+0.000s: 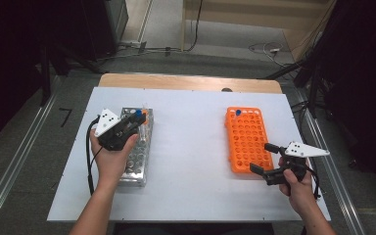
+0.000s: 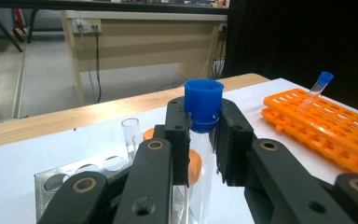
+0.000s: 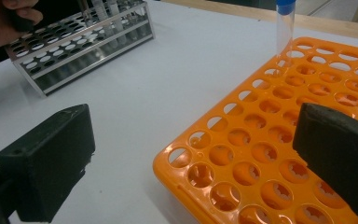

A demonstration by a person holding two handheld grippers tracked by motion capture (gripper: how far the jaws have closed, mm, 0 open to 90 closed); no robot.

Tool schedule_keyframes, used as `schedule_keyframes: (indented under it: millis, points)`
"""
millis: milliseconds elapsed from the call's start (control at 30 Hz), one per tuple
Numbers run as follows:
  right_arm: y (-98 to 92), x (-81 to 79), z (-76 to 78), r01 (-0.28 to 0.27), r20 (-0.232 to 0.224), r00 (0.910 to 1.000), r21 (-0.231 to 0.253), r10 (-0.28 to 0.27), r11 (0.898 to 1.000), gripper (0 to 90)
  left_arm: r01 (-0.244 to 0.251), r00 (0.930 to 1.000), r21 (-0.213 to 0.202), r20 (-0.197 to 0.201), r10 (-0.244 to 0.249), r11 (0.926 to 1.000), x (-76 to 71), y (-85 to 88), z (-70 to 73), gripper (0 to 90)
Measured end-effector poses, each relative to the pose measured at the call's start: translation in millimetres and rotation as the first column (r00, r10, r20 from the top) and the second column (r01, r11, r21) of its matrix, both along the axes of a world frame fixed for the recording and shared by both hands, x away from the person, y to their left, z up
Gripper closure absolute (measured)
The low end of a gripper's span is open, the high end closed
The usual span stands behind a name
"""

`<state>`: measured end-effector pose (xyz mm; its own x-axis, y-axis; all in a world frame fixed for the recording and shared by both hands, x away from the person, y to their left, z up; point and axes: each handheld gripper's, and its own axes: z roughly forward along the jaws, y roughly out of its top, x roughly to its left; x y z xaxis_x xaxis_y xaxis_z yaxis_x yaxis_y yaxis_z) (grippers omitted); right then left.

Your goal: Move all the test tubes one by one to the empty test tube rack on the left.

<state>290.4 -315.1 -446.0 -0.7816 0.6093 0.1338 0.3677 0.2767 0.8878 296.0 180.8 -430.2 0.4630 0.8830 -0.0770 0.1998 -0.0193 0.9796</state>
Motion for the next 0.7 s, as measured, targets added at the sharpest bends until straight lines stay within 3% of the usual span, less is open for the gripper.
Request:
schedule_keyframes:
  millis: [133, 233, 333, 500, 700]
  points:
    - [-0.5, 0.1, 0.2, 0.001, 0.001, 1.0000, 0.003, -0.001, 1.000, 0.0, -0.009, 0.9993, 0.020, -0.035, 0.009, 0.9998, -0.4, -1.0, -0.5, 76.7]
    - [-0.8, 0.4, 0.0, 0.002, 0.000, 1.0000, 0.002, -0.002, 1.000, 0.0, -0.016, 0.9943, 0.042, -0.104, 0.020, 0.9990, -1.5, -1.5, 1.0, 76.5]
    - [-0.4, 0.8, -0.4, 0.001, 0.001, 1.0000, -0.003, -0.001, 1.000, 0.0, -0.019, 0.9890, 0.050, -0.146, 0.026, 0.9986, -3.3, -1.0, 2.5, 76.3]
    - [-0.1, 1.4, -0.5, 0.001, -0.001, 1.0000, -0.007, -0.001, 1.000, 0.0, -0.011, 0.9829, 0.109, -0.181, 0.030, 0.9940, -4.7, -6.0, 1.1, 76.0]
    - [0.6, 2.0, -1.2, -0.001, -0.003, 1.0000, -0.012, 0.000, 1.000, 0.0, -0.022, 0.9746, 0.115, -0.219, 0.047, 0.9932, -5.1, -6.7, 0.3, 75.5]
